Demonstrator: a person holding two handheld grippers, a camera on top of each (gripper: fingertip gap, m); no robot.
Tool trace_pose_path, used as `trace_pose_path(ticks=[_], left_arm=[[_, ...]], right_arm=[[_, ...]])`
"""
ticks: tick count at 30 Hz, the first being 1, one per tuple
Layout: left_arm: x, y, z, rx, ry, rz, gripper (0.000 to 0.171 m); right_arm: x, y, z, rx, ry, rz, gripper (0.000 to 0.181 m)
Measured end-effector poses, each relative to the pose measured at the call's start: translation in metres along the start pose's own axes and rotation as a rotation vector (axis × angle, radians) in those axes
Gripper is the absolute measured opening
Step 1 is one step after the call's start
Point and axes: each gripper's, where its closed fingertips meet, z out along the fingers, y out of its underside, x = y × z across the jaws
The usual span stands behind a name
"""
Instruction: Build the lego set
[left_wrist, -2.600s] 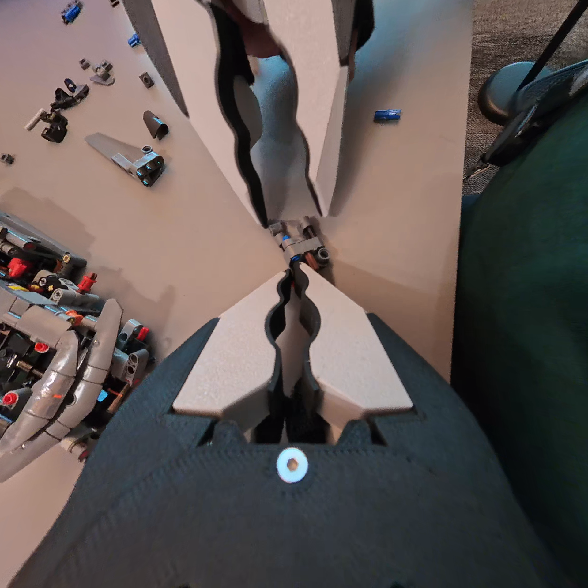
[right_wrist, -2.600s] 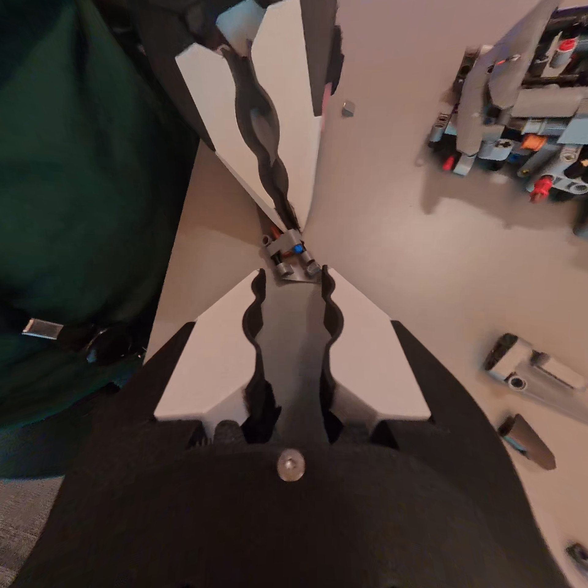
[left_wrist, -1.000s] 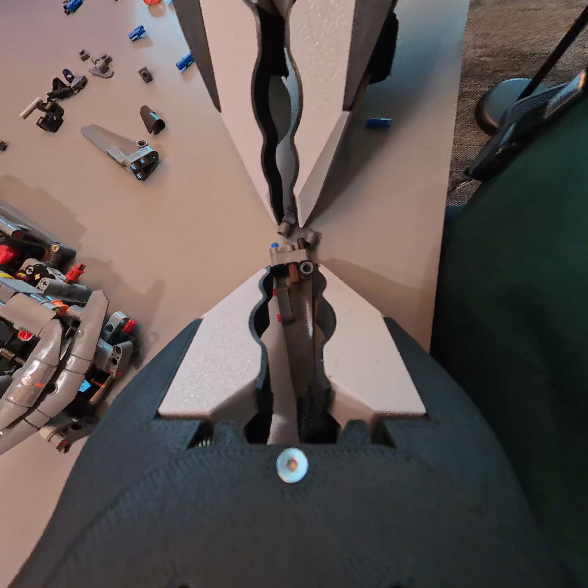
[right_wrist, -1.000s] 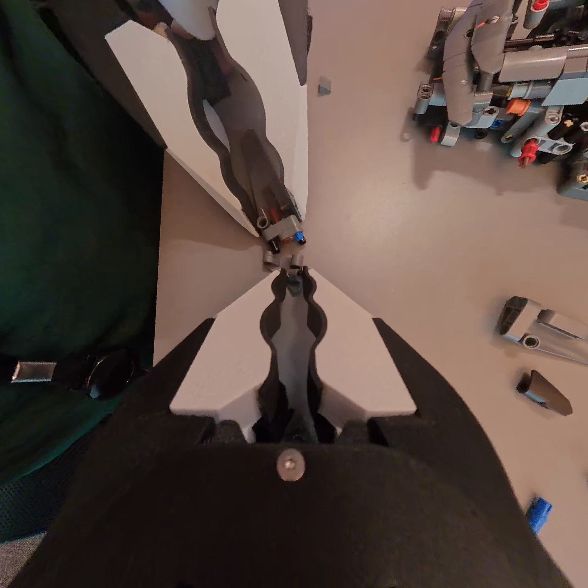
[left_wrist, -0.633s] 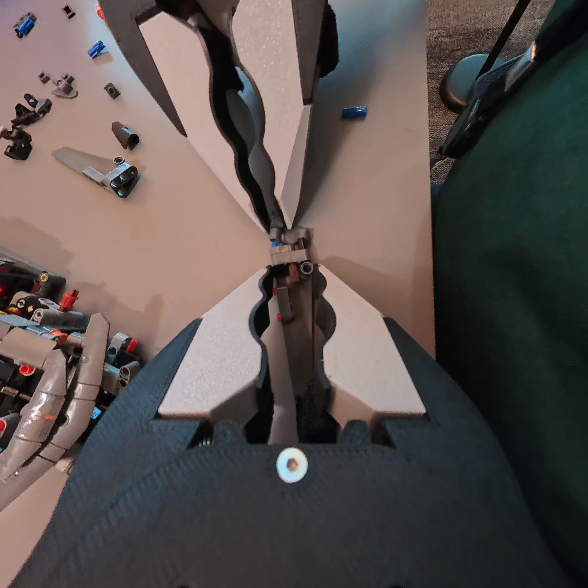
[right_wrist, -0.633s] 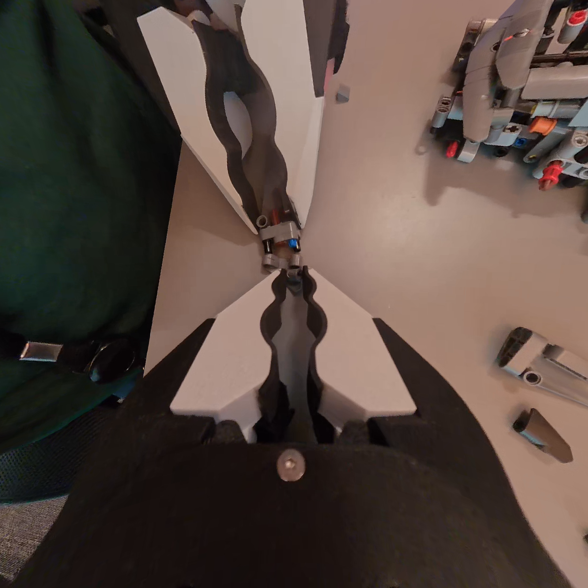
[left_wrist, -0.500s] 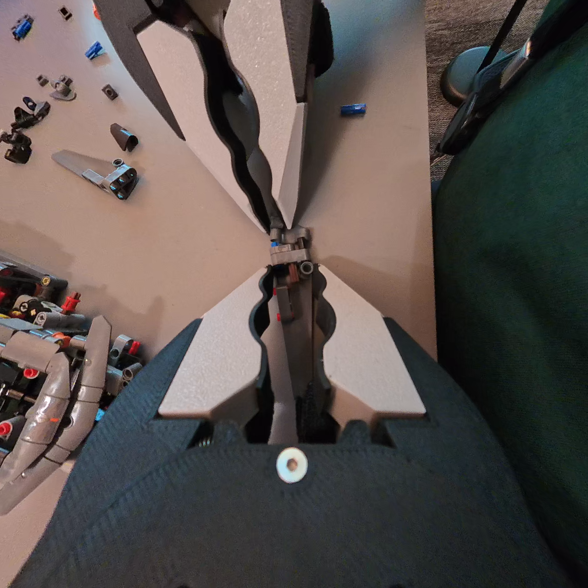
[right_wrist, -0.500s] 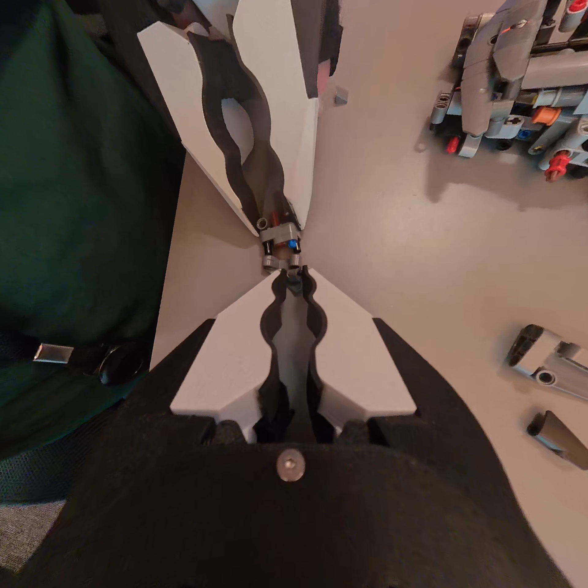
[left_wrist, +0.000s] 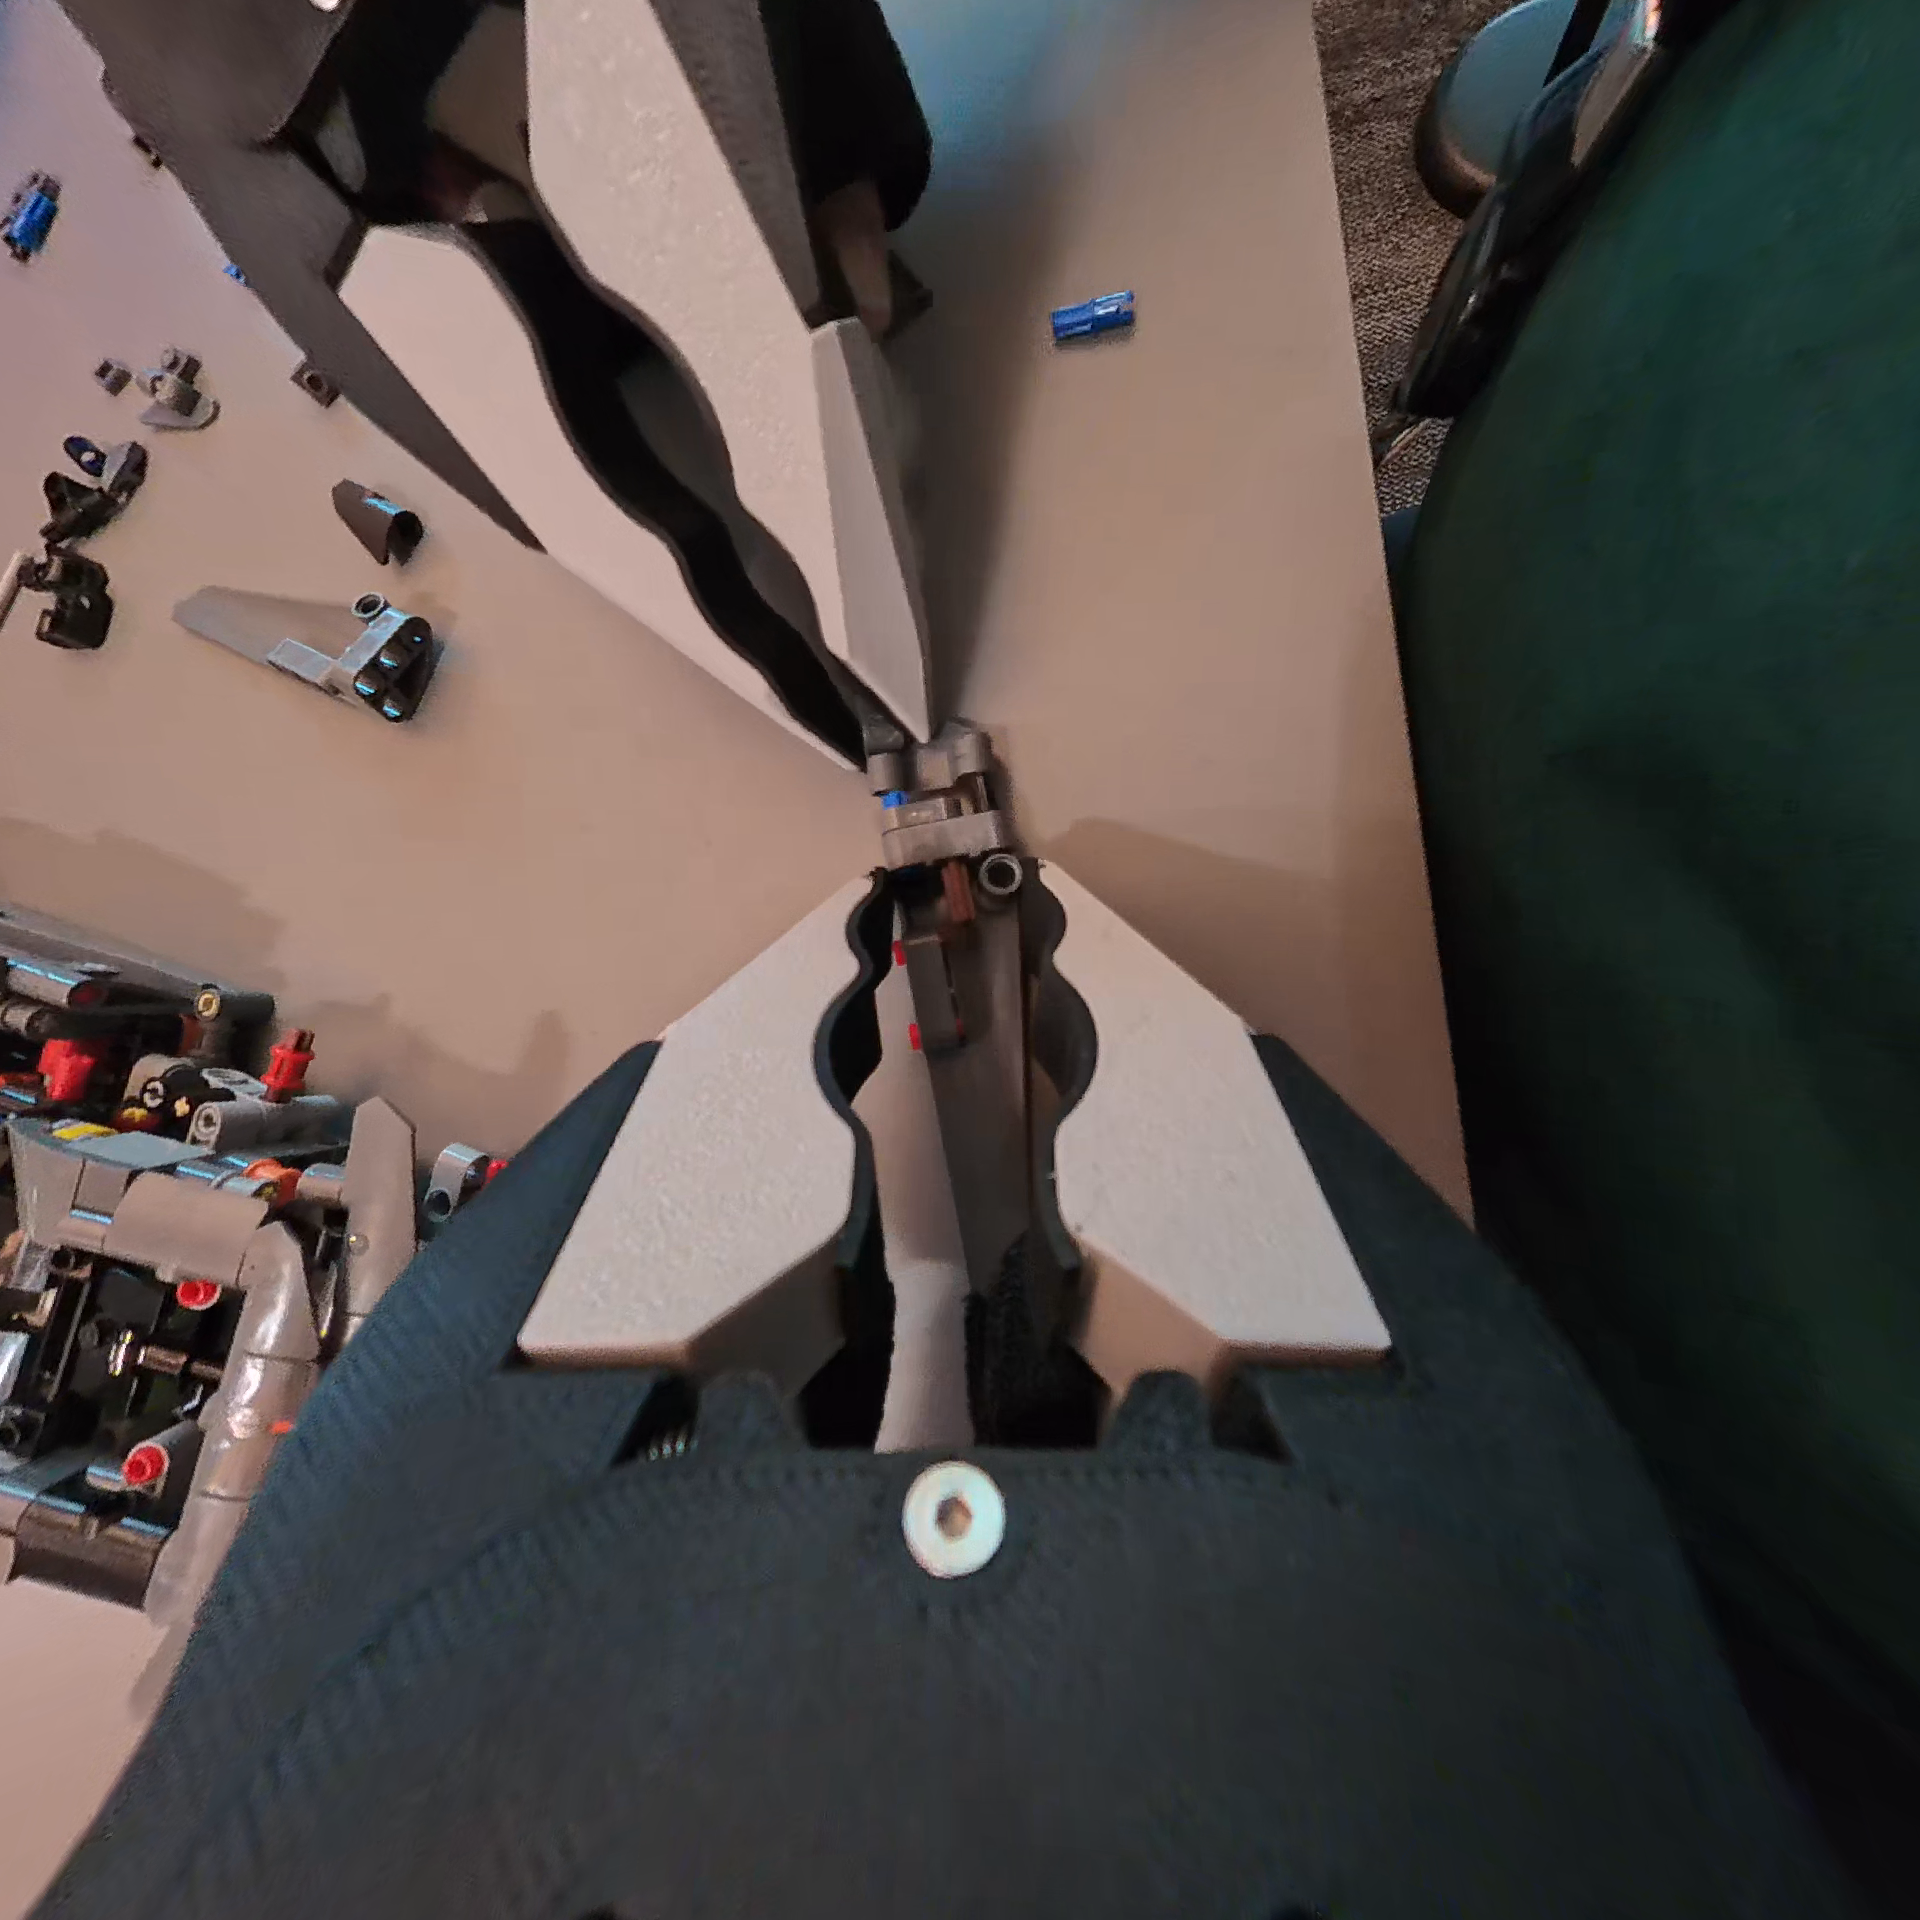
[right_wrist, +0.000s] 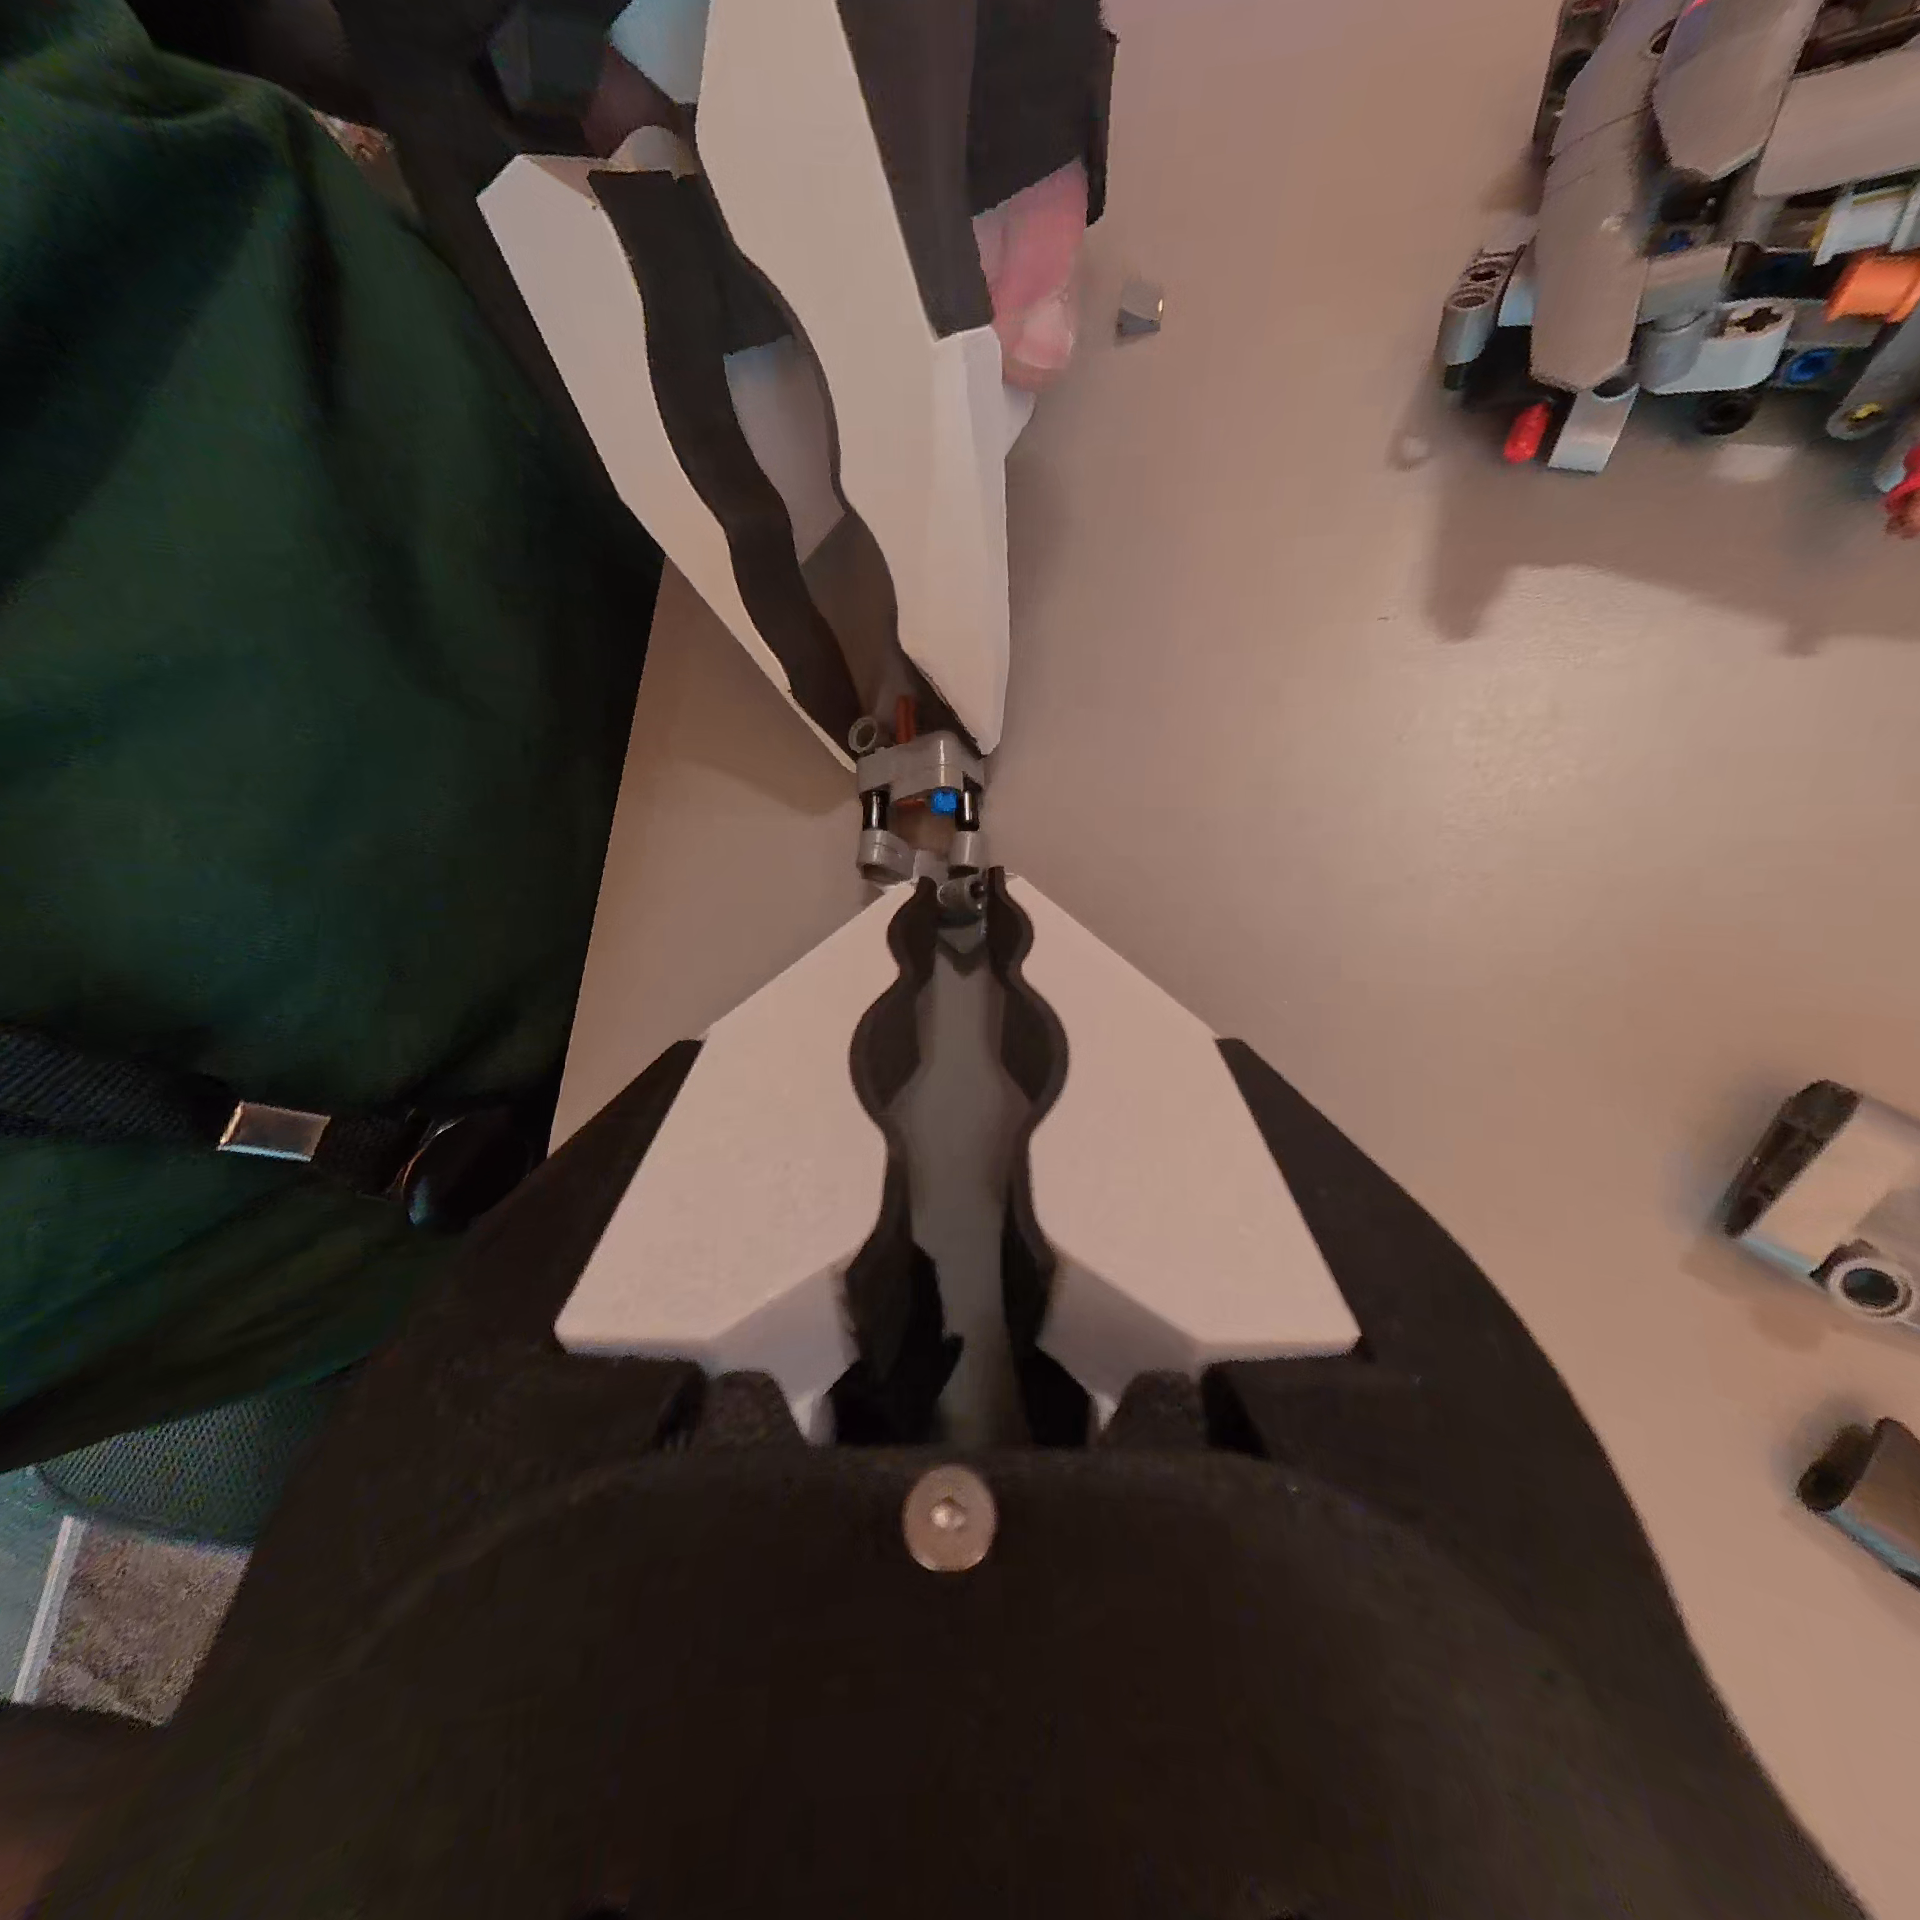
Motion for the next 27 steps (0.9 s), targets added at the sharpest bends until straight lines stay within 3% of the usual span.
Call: trace_pose_path(ticks=[6,25,27], left_arm=[[0.0000,-0.0002,0.0000,0.004,0.001,0.022,0.022],[0.0013,-0.0012,0.0011,0.064,-0.010,-0.017,0.023],[0.0012,-0.0018,0.0017,0.071,-0.006,-0.024,0.023]], right_arm=[[-0.0011,-0.0017,0.0014,0.000,-0.048,0.050,0.007],[0.0014,-0.0038,0.0050,0.004,0.072,-0.023,0.007],[0.0018,-0.0065,0.0059,0.010,0.082,-0.034,0.015]])
